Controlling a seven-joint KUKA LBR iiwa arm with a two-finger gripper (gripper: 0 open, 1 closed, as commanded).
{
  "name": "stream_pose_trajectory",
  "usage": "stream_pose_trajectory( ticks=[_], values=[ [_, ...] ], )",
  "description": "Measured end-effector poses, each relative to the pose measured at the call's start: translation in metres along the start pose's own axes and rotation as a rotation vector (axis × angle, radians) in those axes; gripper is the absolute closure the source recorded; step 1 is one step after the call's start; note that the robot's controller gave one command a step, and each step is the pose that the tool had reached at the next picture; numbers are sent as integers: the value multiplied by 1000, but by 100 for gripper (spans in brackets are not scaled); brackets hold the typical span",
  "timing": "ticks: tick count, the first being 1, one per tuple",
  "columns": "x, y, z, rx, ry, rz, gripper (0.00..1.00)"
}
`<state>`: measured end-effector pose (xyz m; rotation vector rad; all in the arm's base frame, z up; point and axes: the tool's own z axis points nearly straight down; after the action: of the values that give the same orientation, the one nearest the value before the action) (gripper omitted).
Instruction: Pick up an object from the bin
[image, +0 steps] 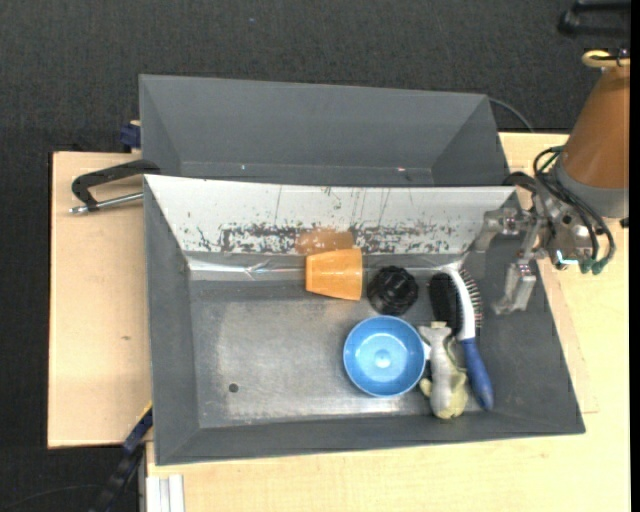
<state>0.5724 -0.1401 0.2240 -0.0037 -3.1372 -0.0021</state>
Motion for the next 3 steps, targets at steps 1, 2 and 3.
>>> stream_pose_trajectory(
  ticks=[1,2,3],
  values=[
    [-3,6,127,-1,-18,-16,0],
    [-15,81,140,0,-8,-158,0],
    [-26,174,150,2,-12,-212,0]
  ],
)
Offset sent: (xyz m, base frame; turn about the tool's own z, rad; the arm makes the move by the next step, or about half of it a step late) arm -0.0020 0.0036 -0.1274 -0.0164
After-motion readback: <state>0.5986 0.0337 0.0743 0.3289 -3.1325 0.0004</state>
